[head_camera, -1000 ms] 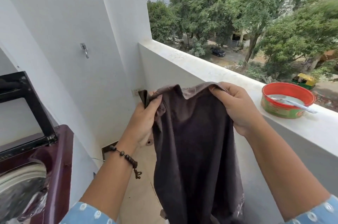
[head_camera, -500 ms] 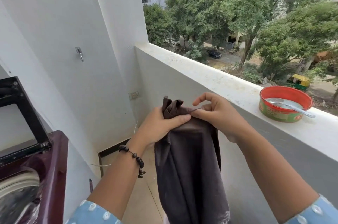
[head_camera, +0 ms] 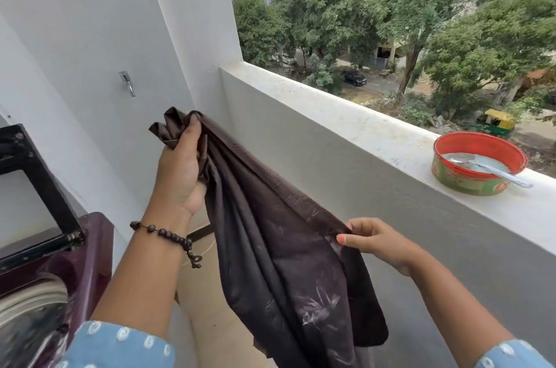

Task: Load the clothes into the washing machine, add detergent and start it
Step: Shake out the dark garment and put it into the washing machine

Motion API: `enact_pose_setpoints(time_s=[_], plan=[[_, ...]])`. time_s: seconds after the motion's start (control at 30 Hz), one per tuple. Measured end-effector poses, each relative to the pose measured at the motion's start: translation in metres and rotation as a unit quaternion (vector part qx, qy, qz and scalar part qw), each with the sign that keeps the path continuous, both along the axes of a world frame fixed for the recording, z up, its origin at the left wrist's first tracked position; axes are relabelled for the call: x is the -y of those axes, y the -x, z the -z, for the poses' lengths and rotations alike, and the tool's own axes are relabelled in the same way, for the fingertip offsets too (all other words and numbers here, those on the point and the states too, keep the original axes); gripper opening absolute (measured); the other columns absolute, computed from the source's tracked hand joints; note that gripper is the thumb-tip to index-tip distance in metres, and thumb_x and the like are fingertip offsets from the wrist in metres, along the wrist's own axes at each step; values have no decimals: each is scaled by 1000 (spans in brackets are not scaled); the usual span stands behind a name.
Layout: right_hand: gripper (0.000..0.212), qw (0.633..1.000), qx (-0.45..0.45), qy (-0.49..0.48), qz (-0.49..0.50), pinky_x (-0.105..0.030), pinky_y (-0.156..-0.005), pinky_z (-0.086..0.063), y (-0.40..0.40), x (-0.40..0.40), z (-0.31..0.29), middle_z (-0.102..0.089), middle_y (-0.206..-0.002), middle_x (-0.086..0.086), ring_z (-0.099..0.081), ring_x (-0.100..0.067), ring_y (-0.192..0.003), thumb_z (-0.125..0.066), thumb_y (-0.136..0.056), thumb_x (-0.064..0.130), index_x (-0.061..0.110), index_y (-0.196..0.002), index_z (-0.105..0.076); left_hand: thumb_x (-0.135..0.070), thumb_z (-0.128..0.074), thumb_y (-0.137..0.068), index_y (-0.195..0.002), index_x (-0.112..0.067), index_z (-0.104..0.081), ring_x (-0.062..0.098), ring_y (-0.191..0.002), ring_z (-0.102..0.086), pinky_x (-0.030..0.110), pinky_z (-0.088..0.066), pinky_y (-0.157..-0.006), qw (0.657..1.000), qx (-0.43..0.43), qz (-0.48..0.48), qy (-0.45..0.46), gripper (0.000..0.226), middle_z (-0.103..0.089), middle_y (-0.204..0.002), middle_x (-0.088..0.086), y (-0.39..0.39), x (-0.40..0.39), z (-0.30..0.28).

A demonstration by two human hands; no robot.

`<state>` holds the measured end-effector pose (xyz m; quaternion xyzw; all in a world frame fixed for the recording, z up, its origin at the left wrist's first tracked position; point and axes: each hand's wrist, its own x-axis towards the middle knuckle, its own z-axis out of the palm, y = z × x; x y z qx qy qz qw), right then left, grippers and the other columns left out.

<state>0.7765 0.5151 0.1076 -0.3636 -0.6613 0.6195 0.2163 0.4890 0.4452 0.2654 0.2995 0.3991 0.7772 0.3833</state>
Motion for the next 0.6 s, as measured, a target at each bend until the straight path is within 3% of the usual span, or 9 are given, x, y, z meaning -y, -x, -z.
enact_pose_setpoints(time_s=[0.13,0.23,0.27,0.37,0.4,0.5,0.6], plan=[[32,978,-185,-10,99,-26,-70,-54,4,-5,-22,-69,-87,-11,-66,-18,-76,-68,-86,31,1,-95,-64,-37,-56,-97,-103,-8,-65,15,-93,-73,30,-62,-78,998,-3,37,41,31,-73,-97,5,7,1,14],[28,962,-254,-19,101,-24,-70,-53,21,-1,-59,-67,-84,-9,-63,-17,-75,-70,-82,37,10,-90,-68,-38,-59,-89,-84,-14,-78,15,-93,-74,34,-62,-84,995,-36,75,56,31,-76,-96,5,-7,3,24],[23,959,-265,-26,96,-26,-70,-53,28,2,-69,-66,-83,-10,-62,-19,-74,-66,-85,33,11,-89,-69,-39,-60,-87,-79,-16,-79,16,-92,-74,36,-61,-87,993,-55,83,65,31,-77,-96,6,-13,3,29],[21,956,-271,-60,93,-31,-69,-51,53,13,-94,-66,-82,-16,-61,-26,-73,-57,-94,18,1,-96,-68,-49,-72,-79,-99,-6,-71,26,-97,-70,44,-55,-98,982,-123,106,92,47,-72,-106,19,-35,2,41],[21,956,-271,-70,87,-31,-69,-53,61,16,-100,-68,-83,-16,-63,-25,-74,-55,-96,15,-1,-98,-68,-52,-78,-75,-99,-6,-70,28,-98,-69,46,-54,-99,976,-157,120,93,52,-71,-104,17,-42,1,47],[26,960,-259,-92,54,-38,-81,-54,78,23,-115,-70,-99,-27,-66,-28,-87,-52,-99,14,-5,-107,-67,-42,-83,-71,-97,-28,-78,21,-103,-72,38,-57,-91,952,-244,171,74,30,-77,-105,4,-57,-1,58],[31,966,-247,-71,24,-40,-88,-54,79,23,-119,-67,-110,-29,-66,-31,-96,-46,-102,15,-7,-113,-65,-38,-86,-68,-104,-33,-75,19,-104,-72,42,-56,-94,931,-318,163,76,38,-77,-107,-1,-52,-3,59]])
